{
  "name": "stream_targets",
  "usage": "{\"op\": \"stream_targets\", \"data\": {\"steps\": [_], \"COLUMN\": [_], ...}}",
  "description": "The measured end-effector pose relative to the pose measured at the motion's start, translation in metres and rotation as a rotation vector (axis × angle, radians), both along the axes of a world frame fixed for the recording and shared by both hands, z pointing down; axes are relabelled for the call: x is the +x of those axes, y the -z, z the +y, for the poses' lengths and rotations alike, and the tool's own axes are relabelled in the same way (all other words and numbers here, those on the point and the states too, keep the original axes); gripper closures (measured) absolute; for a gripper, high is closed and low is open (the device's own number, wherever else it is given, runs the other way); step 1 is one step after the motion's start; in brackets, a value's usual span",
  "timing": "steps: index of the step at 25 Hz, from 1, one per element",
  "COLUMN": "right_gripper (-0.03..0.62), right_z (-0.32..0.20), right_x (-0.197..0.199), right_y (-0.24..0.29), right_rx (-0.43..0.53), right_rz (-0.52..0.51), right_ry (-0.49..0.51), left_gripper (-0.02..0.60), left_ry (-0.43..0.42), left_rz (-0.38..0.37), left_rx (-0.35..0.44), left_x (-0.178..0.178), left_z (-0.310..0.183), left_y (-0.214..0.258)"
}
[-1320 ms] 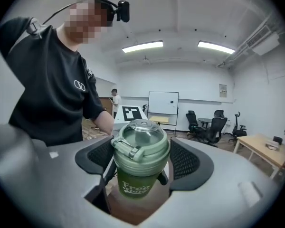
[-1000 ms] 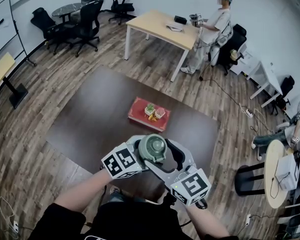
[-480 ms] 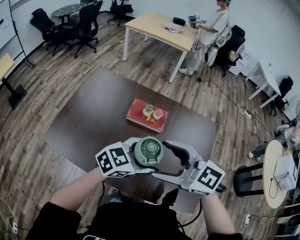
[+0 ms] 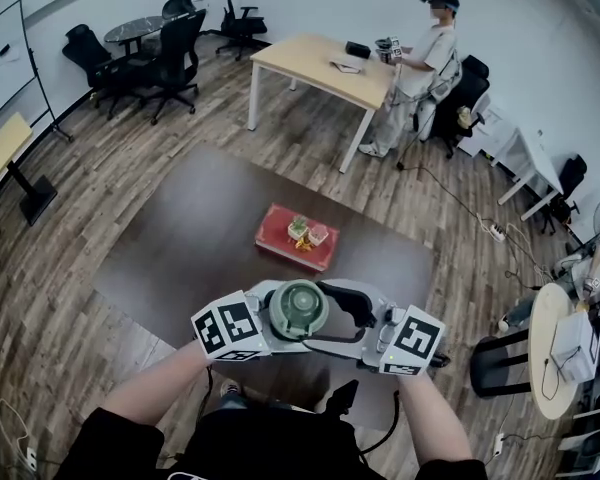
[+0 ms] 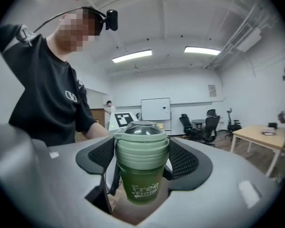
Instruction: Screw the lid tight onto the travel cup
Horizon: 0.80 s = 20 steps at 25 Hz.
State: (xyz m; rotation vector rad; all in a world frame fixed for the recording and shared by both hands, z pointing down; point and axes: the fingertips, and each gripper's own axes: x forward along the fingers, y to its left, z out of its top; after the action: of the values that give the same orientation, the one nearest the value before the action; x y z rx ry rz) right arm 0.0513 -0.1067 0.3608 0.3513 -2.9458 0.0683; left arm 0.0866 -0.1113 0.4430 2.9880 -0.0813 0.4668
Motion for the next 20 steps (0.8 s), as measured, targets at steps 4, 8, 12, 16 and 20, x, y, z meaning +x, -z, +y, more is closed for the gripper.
{"op": "stream_targets", "data": {"steps": [4, 8, 12, 16, 20], "right_gripper": [0.226, 0.23, 0.224, 0.179, 0.166], "right_z": [-0.009, -0.01, -0.01, -0.002, -0.002], "right_x": [-0.008, -0.008, -0.008, -0.005, 0.008], "right_y": [-0.004, -0.019, -0.025, -0.021, -0.021], "right_rx": [0.028, 0.064, 0.055, 0.066, 0.058], "right_rz": [-0.008, 0.033, 0.019, 0.002, 0.027], "right_ry": [-0.347, -0.73, -0.758, -0.537, -0.204], "left_gripper": [0.166, 0.166, 0.166, 0.166, 0.166], "left_ry": [0.118, 0.211, 0.203, 0.171, 0.086], "left_rz": [0.031, 0.007, 0.008, -0.005, -0.033], "left_rx": [0.012, 0.043, 0.005, -0.021, -0.027], "left_x": [-0.005, -0.005, -0.001, -0.005, -0.008], "left_z": [-0.017, -0.028, -0.025, -0.024, -0.012], "left_y": [-0.003, -0.016, -0.022, -0.023, -0.022]}}
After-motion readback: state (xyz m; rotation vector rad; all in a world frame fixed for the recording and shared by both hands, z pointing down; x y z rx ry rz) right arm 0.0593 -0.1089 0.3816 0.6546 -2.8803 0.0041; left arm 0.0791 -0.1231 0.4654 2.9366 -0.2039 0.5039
